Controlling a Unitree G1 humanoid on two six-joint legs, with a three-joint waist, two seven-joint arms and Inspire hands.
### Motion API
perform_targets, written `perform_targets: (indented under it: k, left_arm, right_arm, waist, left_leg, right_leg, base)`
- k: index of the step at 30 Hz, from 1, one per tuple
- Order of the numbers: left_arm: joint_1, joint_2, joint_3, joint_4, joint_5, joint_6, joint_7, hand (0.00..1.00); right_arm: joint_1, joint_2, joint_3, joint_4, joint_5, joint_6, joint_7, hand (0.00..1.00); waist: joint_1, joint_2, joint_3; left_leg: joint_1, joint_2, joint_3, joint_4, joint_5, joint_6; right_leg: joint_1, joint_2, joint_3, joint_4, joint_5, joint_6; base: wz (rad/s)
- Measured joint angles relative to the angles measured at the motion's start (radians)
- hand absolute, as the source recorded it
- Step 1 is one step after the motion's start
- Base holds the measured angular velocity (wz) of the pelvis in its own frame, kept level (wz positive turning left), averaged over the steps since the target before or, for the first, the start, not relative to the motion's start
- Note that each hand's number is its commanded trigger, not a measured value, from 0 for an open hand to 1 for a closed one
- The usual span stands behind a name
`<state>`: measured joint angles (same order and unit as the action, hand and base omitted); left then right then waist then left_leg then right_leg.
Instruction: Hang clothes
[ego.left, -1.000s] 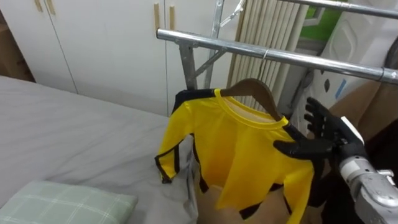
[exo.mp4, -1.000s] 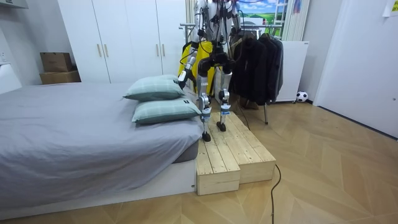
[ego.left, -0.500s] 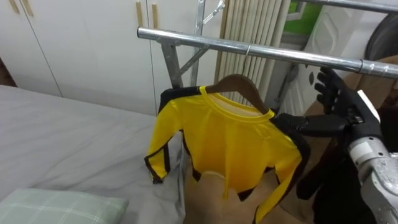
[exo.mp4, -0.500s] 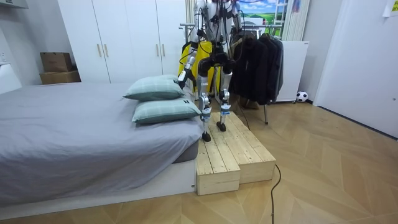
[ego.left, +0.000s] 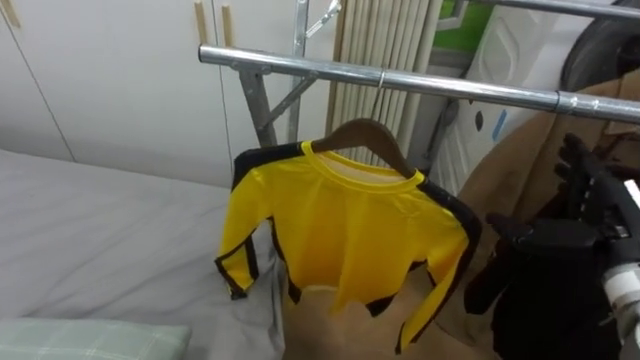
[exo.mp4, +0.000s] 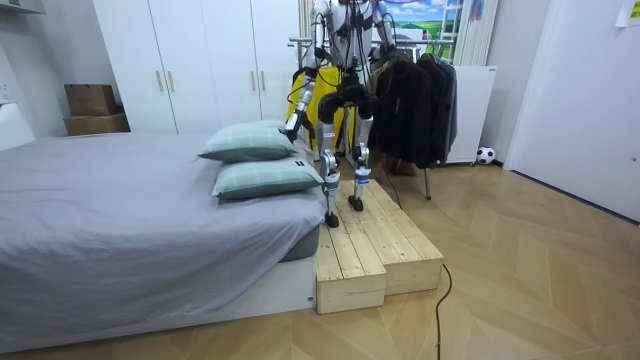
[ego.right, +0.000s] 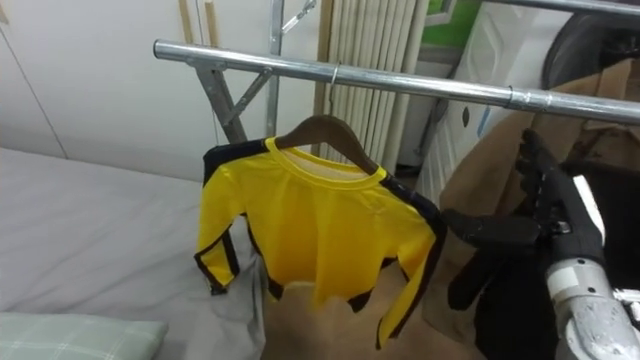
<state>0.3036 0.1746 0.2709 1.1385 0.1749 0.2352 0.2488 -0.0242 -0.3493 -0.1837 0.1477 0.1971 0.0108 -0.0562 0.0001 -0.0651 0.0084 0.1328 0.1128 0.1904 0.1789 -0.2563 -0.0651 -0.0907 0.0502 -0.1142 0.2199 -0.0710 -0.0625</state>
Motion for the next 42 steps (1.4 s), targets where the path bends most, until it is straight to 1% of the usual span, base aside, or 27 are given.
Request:
perform_targets:
  k: [3, 5, 6, 9, 10, 11, 12, 14, 18, 20, 23, 24, 25, 26, 27, 30, 31, 32, 33, 35, 38, 42]
  left_arm:
    - [0.002, 0.0, 0.002, 0.0, -0.033, 0.0, 0.0, 0.0]
    - [0.003, 0.0, 0.003, 0.0, -0.039, 0.0, -0.003, 0.0]
    - [0.003, 0.0, 0.003, 0.001, -0.047, 0.0, -0.003, 0.0]
    - [0.003, 0.0, 0.0, 0.01, -0.091, 0.0, -0.003, 0.0]
    - [0.003, 0.0, 0.001, 0.014, -0.107, 0.0, -0.004, 0.0]
    - [0.003, 0.0, -0.002, 0.023, -0.122, 0.0, -0.006, 0.0]
    - [0.003, 0.0, -0.003, 0.027, -0.13, 0.0, -0.009, 0.0]
    - [0.001, 0.0, -0.002, 0.029, -0.133, 0.0, -0.024, 0.0]
    - [0.001, -0.001, -0.003, 0.029, -0.133, 0.0, -0.037, 0.0]
    - [0.001, 0.0, -0.015, 0.033, -0.151, 0.0, -0.043, 0.0]
    - [0.001, 0.001, -0.051, 0.035, -0.203, 0.0, -0.057, 0.0]
    - [0.001, 0.001, -0.057, 0.036, -0.205, 0.0, -0.065, 0.0]
    - [0.001, 0.001, -0.06, 0.039, -0.205, -0.001, -0.077, 0.0]
    - [0.001, 0.001, -0.061, 0.04, -0.205, -0.001, -0.088, 0.0]
    - [0.001, 0.001, -0.063, 0.04, -0.205, 0.0, -0.093, 0.0]
    - [0.001, 0.001, -0.065, 0.042, -0.204, 0.0, -0.125, 0.0]
    - [0.0, 0.001, -0.074, 0.043, -0.205, 0.0, -0.137, 0.0]
    - [0.0, 0.001, -0.093, 0.046, -0.205, 0.0, -0.151, 0.0]
    - [0.0, 0.001, -0.101, 0.048, -0.205, 0.0, -0.157, 0.0]
    - [-0.004, 0.002, -0.121, 0.055, -0.205, 0.0, -0.184, 0.0]
    - [-0.006, 0.004, -0.129, 0.063, -0.204, 0.003, -0.22, 0.0]
    - [-0.006, 0.011, -0.136, 0.063, -0.203, 0.014, -0.242, 0.0]
  right_arm:
    - [0.065, 0.002, -0.001, 0.019, 0.002, -0.001, -0.002, 0.0]
    - [0.119, 0.012, -0.002, 0.042, 0.002, 0.0, 0.0, 0.0]
    - [0.13, 0.016, -0.002, 0.049, 0.002, 0.0, 0.002, 0.0]
    - [0.156, 0.058, -0.002, 0.129, 0.002, 0.0, 0.002, 0.0]
    - [0.171, 0.078, -0.002, 0.156, -0.005, 0.0, 0.002, 0.0]
    - [0.189, 0.093, 0.002, 0.181, -0.007, -0.001, 0.0, 0.0]
    - [0.194, 0.097, 0.006, 0.203, -0.007, -0.002, 0.001, 0.0]
    - [0.212, 0.12, 0.01, 0.302, -0.007, -0.004, 0.004, 0.0]
    - [0.248, 0.148, 0.047, 0.463, 0.004, -0.012, 0.029, 0.0]
    - [0.252, 0.168, 0.047, 0.587, 0.06, -0.018, 0.057, 0.0]
    - [0.251, 0.179, 0.054, 0.707, 0.118, -0.022, 0.086, 0.0]
    - [0.251, 0.181, 0.054, 0.728, 0.12, -0.025, 0.094, 0.0]
    - [0.241, 0.187, 0.054, 0.786, 0.12, -0.039, 0.107, 0.0]
    - [0.235, 0.192, 0.054, 0.834, 0.122, -0.042, 0.117, 0.0]
    - [0.234, 0.194, 0.054, 0.857, 0.121, -0.043, 0.125, 0.0]
    - [0.23, 0.195, 0.054, 0.953, 0.133, -0.043, 0.154, 0.0]
    - [0.231, 0.196, 0.054, 0.981, 0.136, -0.042, 0.161, 0.0]
    - [0.232, 0.196, 0.056, 0.994, 0.159, -0.041, 0.166, 0.0]
    - [0.231, 0.196, 0.06, 0.999, 0.169, -0.041, 0.167, 0.0]
    - [0.224, 0.195, 0.074, 1.023, 0.208, -0.041, 0.17, 0.0]
    - [0.226, 0.196, 0.074, 1.047, 0.247, -0.036, 0.181, 0.0]
    - [0.222, 0.195, 0.073, 1.054, 0.234, -0.02, 0.184, 0.0]
  waist:
    - [-0.004, 0.0, 0.0]
    - [-0.007, 0.003, 0.0016]
    - [-0.009, 0.004, 0.0023]
    - [-0.018, 0.01, 0.0051]
    - [-0.021, 0.013, 0.005]
    - [-0.021, 0.024, 0.0061]
    - [-0.023, 0.028, 0.0058]
    - [-0.029, 0.034, 0.0041]
    - [-0.028, 0.039, 0.0013]
    - [-0.033, 0.045, 0.0019]
    - [-0.039, 0.052, 0.0023]
    - [-0.04, 0.055, 0.0022]
    - [-0.042, 0.058, 0.0031]
    - [-0.043, 0.065, 0.0044]
    - [-0.044, 0.065, 0.0039]
    - [-0.045, 0.075, 0.0023]
    - [-0.045, 0.08, 0.0036]
    - [-0.045, 0.085, 0.004]
    - [-0.045, 0.086, 0.0029]
    - [-0.047, 0.09, 0.0031]
    - [-0.049, 0.094, 0.0037]
    - [-0.051, 0.095, 0.0048]
  left_leg:
    - [0.002, 0.003, 0.001, 0.002, -0.001, -0.002]
    - [0.003, 0.002, 0.005, 0.001, -0.002, -0.002]
    - [0.004, 0.002, 0.005, 0.001, -0.003, -0.002]
    - [0.006, 0.004, 0.014, 0.003, -0.007, -0.002]
    - [0.009, 0.005, 0.019, 0.003, -0.008, -0.003]
    - [0.012, 0.005, 0.027, 0.004, -0.01, -0.002]
    - [0.012, 0.006, 0.029, 0.005, -0.013, -0.002]
    - [0.011, 0.006, 0.031, 0.005, -0.014, -0.002]
    - [0.01, 0.007, 0.037, 0.0, -0.014, -0.002]
    - [0.013, 0.009, 0.042, -0.002, -0.014, -0.002]
    - [0.017, 0.009, 0.043, -0.003, -0.015, -0.003]
    - [0.017, 0.009, 0.043, -0.003, -0.015, -0.003]
    - [0.017, 0.009, 0.043, -0.003, -0.016, -0.003]
    - [0.017, 0.009, 0.043, -0.003, -0.016, -0.003]
    - [0.017, 0.009, 0.042, -0.003, -0.016, -0.003]
    - [0.016, 0.008, 0.041, -0.006, -0.016, -0.002]
    - [0.016, 0.007, 0.042, -0.007, -0.016, -0.002]
    - [0.014, 0.006, 0.045, -0.007, -0.016, -0.002]
    - [0.012, 0.005, 0.048, -0.008, -0.016, -0.002]
    - [0.011, 0.005, 0.052, -0.01, -0.016, -0.002]
    - [0.014, 0.004, 0.052, -0.011, -0.016, -0.002]
    - [0.016, 0.002, 0.053, -0.011, -0.017, 0.0]
  right_leg:
    - [0.002, 0.002, 0.001, 0.0, 0.001, -0.001]
    - [0.0, 0.003, 0.005, 0.001, 0.001, -0.001]
    - [0.0, 0.003, 0.006, 0.0, 0.001, -0.001]
    - [0.0, 0.007, 0.014, -0.001, 0.0, -0.001]
    - [0.0, 0.008, 0.019, 0.0, 0.001, -0.001]
    - [0.0, 0.011, 0.025, 0.001, 0.001, -0.001]
    - [0.001, 0.012, 0.027, 0.001, 0.001, -0.001]
    - [-0.001, 0.011, 0.028, 0.002, 0.001, -0.001]
    - [-0.007, 0.015, 0.033, 0.001, 0.002, -0.001]
    - [-0.004, 0.019, 0.033, 0.002, 0.005, -0.003]
    - [0.001, 0.02, 0.032, 0.0, 0.005, -0.002]
    - [0.001, 0.02, 0.033, 0.0, 0.005, -0.002]
    - [0.001, 0.019, 0.035, -0.001, 0.005, -0.002]
    - [0.001, 0.019, 0.036, -0.001, 0.005, -0.002]
    - [0.001, 0.018, 0.036, -0.001, 0.004, -0.002]
    - [0.001, 0.017, 0.036, -0.001, 0.005, -0.001]
    - [-0.001, 0.017, 0.037, 0.0, 0.005, -0.001]
    - [-0.005, 0.017, 0.04, 0.001, 0.005, -0.001]
    - [-0.011, 0.018, 0.043, 0.002, 0.005, -0.001]
    - [-0.015, 0.019, 0.047, 0.002, 0.006, 0.001]
    - [-0.012, 0.018, 0.048, 0.001, 0.006, 0.001]
    - [-0.009, 0.017, 0.045, 0.0, 0.008, 0.004]
  base:
    - [-0.01]
    - [-0.05]
    - [-0.04]
    - [-0.09]
    - [-0.15]
    - [-0.15]
    - [-0.1]
    - [-0.02]
    - [-0.06]
    - [-0.05]
    - [0.0]
    - [0.0]
    - [0.0]
    - [0.0]
    - [0.0]
    - [0.0]
    - [-0.04]
    - [-0.08]
    - [-0.12]
    - [-0.08]
    - [0.0]
    - [0.0]
